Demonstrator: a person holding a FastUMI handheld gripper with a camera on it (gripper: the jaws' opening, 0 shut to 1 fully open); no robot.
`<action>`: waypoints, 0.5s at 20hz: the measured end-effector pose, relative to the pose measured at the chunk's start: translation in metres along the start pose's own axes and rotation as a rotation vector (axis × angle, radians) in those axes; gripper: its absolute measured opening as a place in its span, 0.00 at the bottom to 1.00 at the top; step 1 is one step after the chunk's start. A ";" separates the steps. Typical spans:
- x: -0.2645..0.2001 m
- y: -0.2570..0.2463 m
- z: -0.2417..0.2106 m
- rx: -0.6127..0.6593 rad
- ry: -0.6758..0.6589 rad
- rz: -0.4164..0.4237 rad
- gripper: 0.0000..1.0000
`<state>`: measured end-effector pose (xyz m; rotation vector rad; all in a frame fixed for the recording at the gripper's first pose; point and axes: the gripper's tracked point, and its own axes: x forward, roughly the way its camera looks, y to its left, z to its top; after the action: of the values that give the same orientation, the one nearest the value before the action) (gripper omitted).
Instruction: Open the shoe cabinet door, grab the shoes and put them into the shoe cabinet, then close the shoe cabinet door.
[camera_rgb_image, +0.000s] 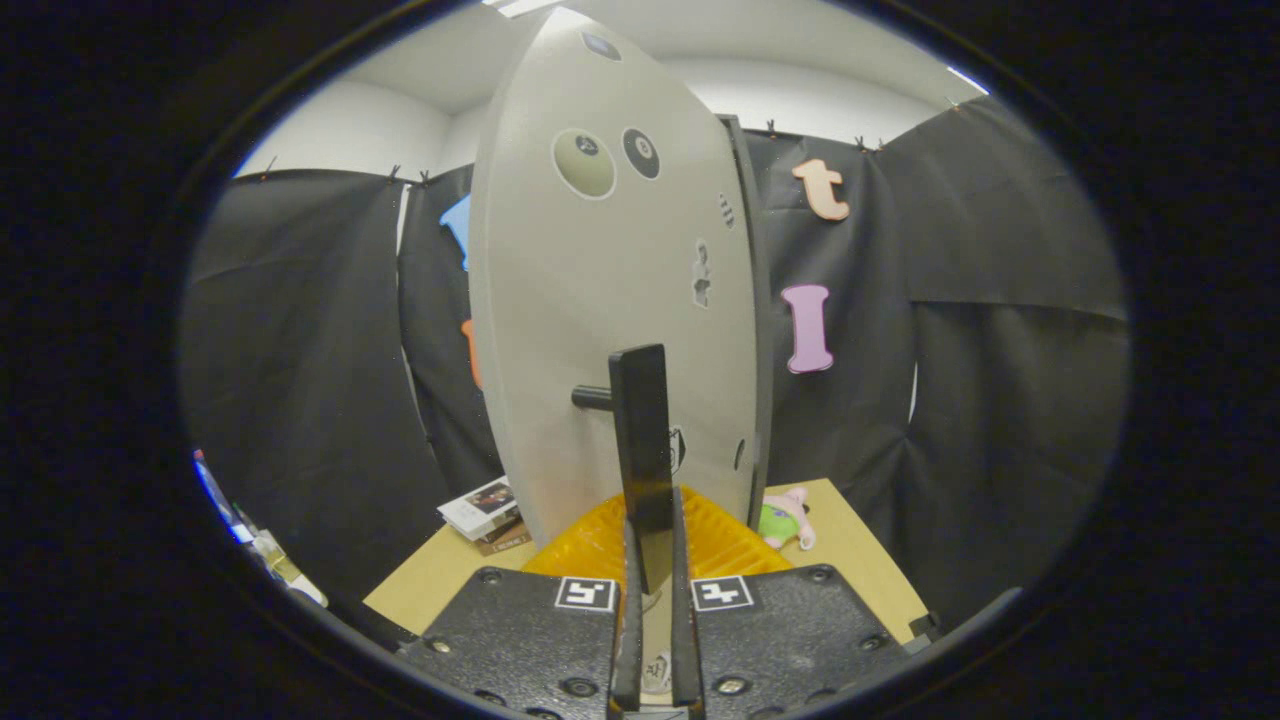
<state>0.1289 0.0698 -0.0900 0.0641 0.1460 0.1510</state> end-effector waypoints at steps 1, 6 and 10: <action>-0.005 -0.008 0.002 0.004 -0.003 -0.020 0.13; -0.019 -0.050 0.004 -0.004 -0.018 -0.112 0.07; -0.021 -0.083 0.009 0.014 -0.024 -0.111 0.04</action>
<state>0.1215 -0.0160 -0.0839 0.0711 0.1260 0.0389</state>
